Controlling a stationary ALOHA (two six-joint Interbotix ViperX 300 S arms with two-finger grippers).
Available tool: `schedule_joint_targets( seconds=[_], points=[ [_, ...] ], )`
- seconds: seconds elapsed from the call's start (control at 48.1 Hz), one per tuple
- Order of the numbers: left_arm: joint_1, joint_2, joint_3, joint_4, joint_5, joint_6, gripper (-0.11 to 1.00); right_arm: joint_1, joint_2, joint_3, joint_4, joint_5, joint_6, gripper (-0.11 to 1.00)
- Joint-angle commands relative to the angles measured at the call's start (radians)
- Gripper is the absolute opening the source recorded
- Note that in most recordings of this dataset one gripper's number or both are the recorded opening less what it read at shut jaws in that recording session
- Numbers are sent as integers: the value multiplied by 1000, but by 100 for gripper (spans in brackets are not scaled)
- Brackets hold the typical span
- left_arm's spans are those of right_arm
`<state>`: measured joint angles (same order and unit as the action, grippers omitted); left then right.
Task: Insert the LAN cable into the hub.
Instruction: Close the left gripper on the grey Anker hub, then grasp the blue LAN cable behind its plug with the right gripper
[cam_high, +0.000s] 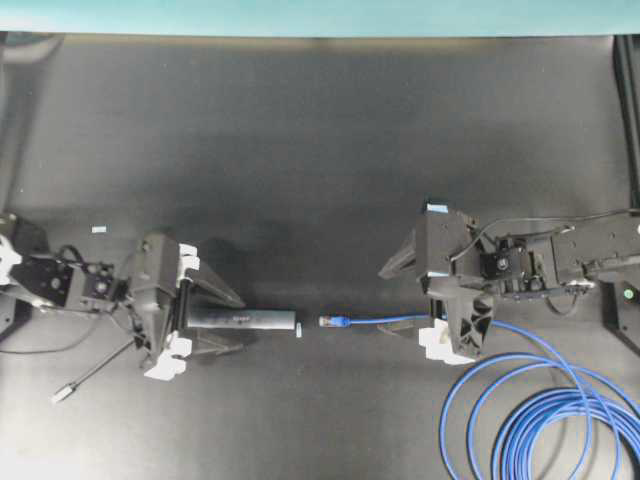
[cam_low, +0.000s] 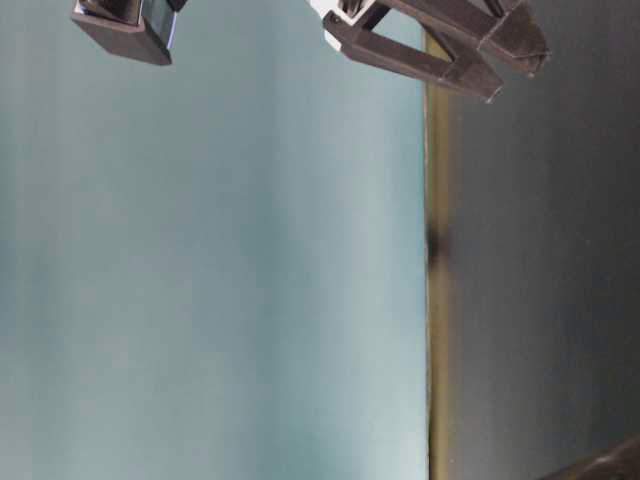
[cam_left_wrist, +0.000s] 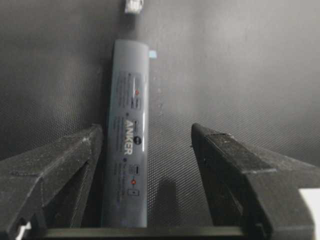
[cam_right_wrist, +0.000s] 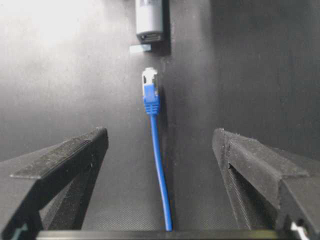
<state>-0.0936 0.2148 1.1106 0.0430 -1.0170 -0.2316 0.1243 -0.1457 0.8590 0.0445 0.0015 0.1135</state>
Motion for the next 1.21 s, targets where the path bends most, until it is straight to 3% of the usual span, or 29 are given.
schedule_joint_targets(
  seconds=[0.0,0.291,0.374,0.499,0.707,0.977,1.185],
  points=[
    [2,20,-14,3,-9,0,69,2,-2,-12,0,-8,6,81],
    [0,66,-46,3,51,5,64,3,-2,-12,2,-6,8,81],
    [-2,66,-49,3,74,12,53,6,-2,-12,2,-6,8,81],
    [-3,63,-48,3,80,17,28,11,-2,-9,2,-6,8,81],
    [2,-6,-61,3,130,26,28,14,6,-3,2,-14,6,81],
    [11,-183,-104,3,419,32,28,14,98,-5,2,-107,5,81],
    [12,-285,-133,3,548,29,28,14,219,-17,2,-221,5,81]
  ],
)
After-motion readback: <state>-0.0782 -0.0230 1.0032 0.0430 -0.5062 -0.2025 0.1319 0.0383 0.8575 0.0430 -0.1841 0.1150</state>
